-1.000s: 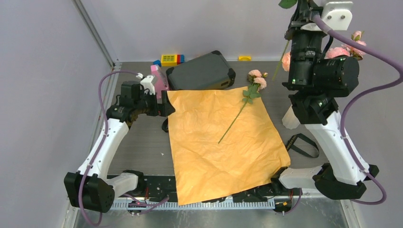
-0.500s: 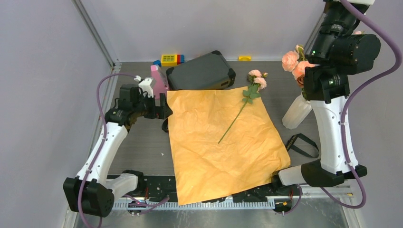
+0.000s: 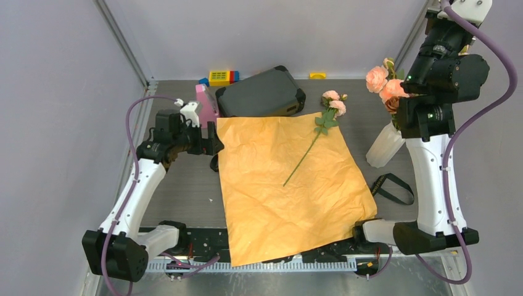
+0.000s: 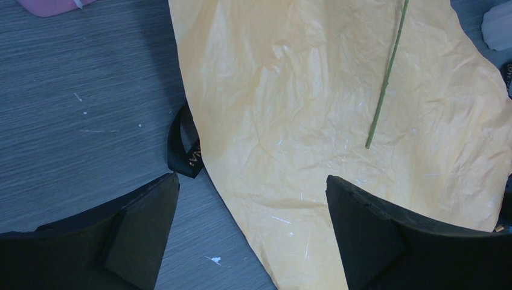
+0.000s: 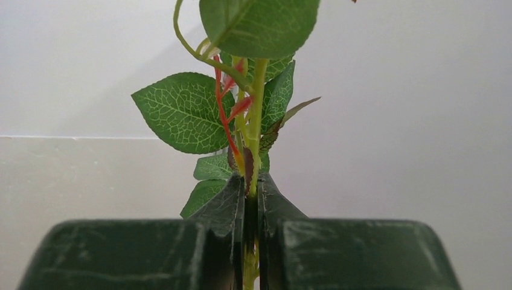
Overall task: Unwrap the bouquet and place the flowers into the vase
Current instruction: Insert the fake flower into the vase.
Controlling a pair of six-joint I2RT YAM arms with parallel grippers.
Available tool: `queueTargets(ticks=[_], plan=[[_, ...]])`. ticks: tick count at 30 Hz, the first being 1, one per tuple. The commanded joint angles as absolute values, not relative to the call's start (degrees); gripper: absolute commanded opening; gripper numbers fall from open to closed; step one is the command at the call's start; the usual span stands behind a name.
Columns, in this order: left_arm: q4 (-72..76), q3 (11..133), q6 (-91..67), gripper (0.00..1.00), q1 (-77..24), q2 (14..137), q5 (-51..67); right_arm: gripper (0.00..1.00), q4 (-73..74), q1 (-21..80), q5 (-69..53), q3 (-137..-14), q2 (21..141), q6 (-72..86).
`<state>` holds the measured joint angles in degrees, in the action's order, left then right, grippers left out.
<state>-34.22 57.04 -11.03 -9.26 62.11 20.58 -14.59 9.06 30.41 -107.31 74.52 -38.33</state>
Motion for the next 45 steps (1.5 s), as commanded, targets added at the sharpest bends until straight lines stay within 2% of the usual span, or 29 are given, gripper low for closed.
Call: queueTargets(ticks=[1,13,25,34,45], plan=[[-34.26,57.34,-10.20,0.94,-8.96,62.15,21.29,0.00,-18.22,6.76,33.18,-100.49,69.21,-35.50],[-35.05,57.70,-10.11,0.94,-9.05,63.16,21.31,0.00,-21.61,1.18,34.55,-84.27,62.76,-27.16],[-34.95,57.45,-10.02,0.94,-9.05,63.13,21.14,0.00,-31.02,0.79,32.45,-82.07,60.53,-28.36],[-34.80,57.19,-10.02,0.93,-9.05,62.93,21.31,0.00,-37.44,0.79,32.47,-71.87,57.89,-29.17],[-34.60,57.03,-9.84,0.93,-9.05,62.62,21.30,0.00,-40.84,0.79,31.28,-67.12,58.70,-28.87]])
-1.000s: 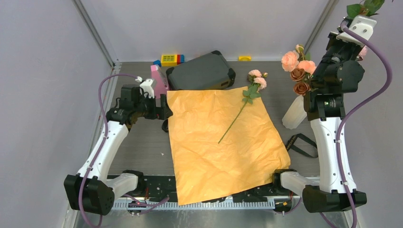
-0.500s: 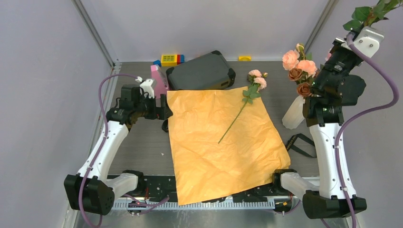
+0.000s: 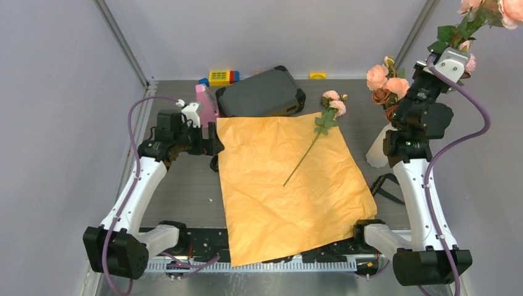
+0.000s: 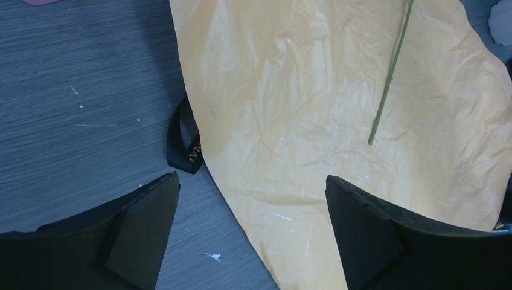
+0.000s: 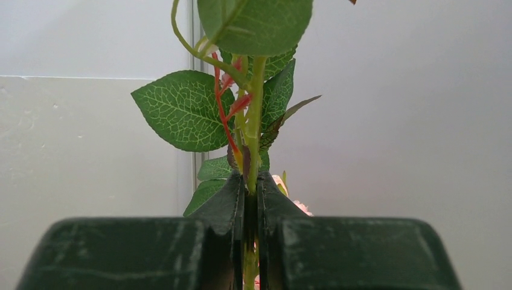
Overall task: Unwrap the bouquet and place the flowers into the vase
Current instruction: Insert the fake flower into the vase.
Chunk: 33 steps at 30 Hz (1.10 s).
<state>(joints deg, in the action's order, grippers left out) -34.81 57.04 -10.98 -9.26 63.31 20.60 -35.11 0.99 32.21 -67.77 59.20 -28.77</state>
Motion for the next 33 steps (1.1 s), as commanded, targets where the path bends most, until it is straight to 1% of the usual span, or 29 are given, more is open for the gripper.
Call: queueTargets(ticks=[1,10,22,26,28,30,33], plan=[[-34.58,57.01,-9.84,0.93,-9.05,62.66,21.32,0.00,-40.81,0.79,31.29,-66.91,58.71,-28.97],[-34.45,56.93,-9.84,0.93,-9.05,62.70,21.80,0.00,-42.83,0.79,31.04,-62.77,58.22,-28.15],[-34.19,56.81,-10.20,0.93,-9.05,62.91,22.76,0.01,-43.25,0.79,35.16,-55.06,54.39,-26.95],[-34.06,56.82,-10.33,0.93,-9.05,62.92,22.94,0.08,-42.28,0.79,36.28,-52.87,53.35,-25.63],[-34.05,56.75,-10.44,0.93,-9.05,62.91,23.09,0.13,-41.06,0.79,36.30,-52.42,52.91,-24.97],[-33.95,56.70,-10.54,0.93,-9.05,62.93,23.23,0.20,-40.20,0.79,36.22,-52.23,52.57,-24.52],[-33.92,56.69,-10.63,0.93,-9.06,62.88,23.38,0.26,-38.87,0.78,35.94,-52.61,52.15,-23.91]])
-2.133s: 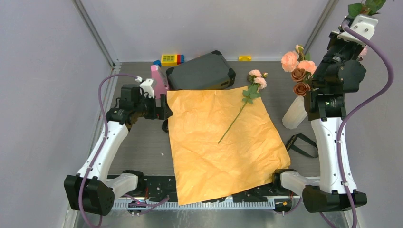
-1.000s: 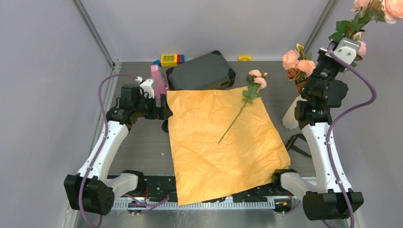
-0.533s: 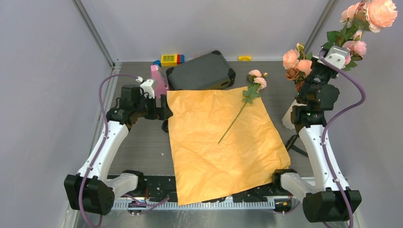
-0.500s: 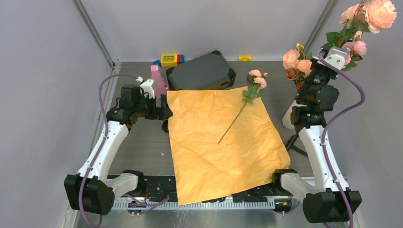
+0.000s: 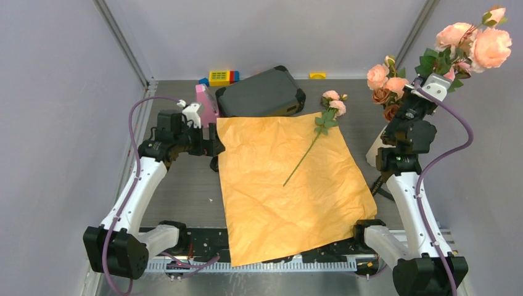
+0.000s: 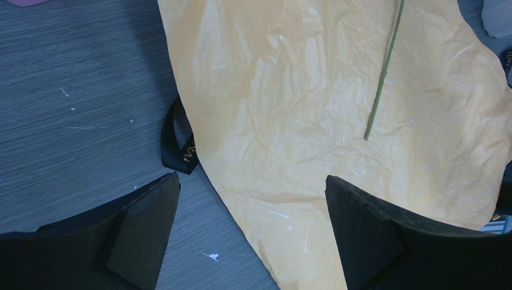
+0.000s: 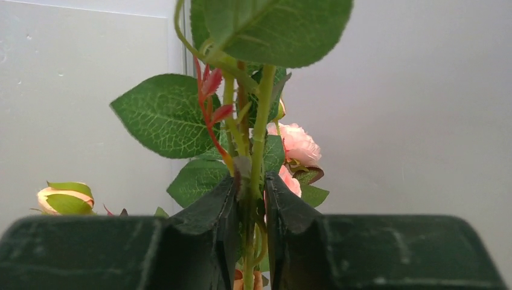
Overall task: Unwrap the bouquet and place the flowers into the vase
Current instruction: Insert the fake flower into the vase.
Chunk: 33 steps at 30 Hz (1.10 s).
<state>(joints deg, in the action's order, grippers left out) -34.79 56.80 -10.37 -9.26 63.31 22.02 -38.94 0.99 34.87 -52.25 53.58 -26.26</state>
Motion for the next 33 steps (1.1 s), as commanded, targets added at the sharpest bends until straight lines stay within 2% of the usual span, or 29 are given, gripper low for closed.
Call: queueTargets(ticks=[1,11,22,29,33], plan=[[-33.90,56.69,-10.63,0.93,-9.03,62.86,23.44,0.29,-37.89,0.79,35.62,-53.03,52.05,-23.65],[-33.70,56.56,-10.76,0.93,-9.05,62.69,23.72,0.52,-31.30,0.75,34.02,-55.72,50.94,-22.11],[-33.74,56.49,-11.07,0.93,-9.05,62.56,23.85,0.64,-19.91,0.79,29.19,-56.81,46.31,-17.22],[-33.58,56.46,-11.50,0.93,-9.06,62.66,24.39,0.66,-13.07,0.79,28.35,-56.80,43.01,-13.26],[-33.48,56.28,-11.93,0.93,-9.05,62.81,24.98,0.71,-7.78,0.79,27.03,-58.07,42.18,-11.21]])
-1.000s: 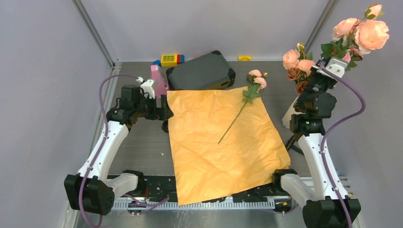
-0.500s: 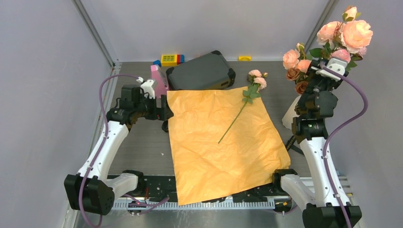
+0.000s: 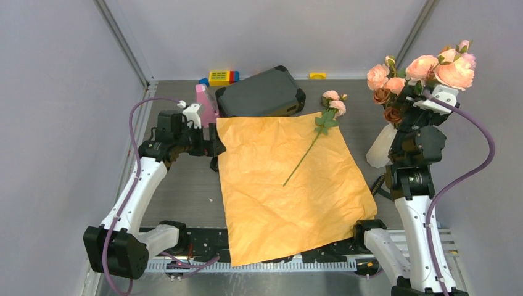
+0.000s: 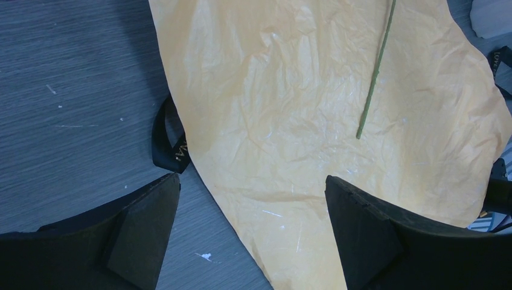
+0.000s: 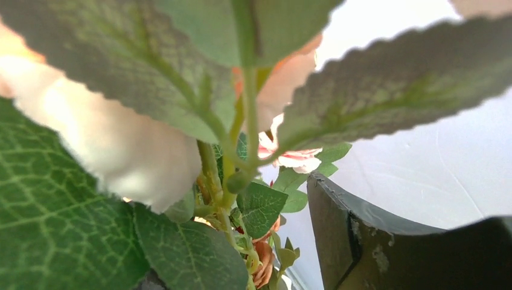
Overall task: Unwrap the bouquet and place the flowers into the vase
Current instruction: Insert the fake flower into the vase.
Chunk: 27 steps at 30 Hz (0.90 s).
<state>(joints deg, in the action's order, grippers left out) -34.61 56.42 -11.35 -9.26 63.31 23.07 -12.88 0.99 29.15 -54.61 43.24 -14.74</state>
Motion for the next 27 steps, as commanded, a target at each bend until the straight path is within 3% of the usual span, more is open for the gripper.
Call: queueTargets(ticks=[1,10,27], plan=[[-33.44,56.32,-11.95,0.93,-9.05,62.78,25.04,0.73,-5.84,0.79,26.74,-58.55,41.72,-10.75],[-33.06,56.08,-12.52,0.92,-9.05,62.55,25.81,0.84,0.52,0.79,25.76,-57.20,37.84,-4.87],[-32.96,55.65,-12.57,0.92,-9.05,61.62,25.30,0.88,12.36,0.79,23.34,-58.50,31.82,6.74]])
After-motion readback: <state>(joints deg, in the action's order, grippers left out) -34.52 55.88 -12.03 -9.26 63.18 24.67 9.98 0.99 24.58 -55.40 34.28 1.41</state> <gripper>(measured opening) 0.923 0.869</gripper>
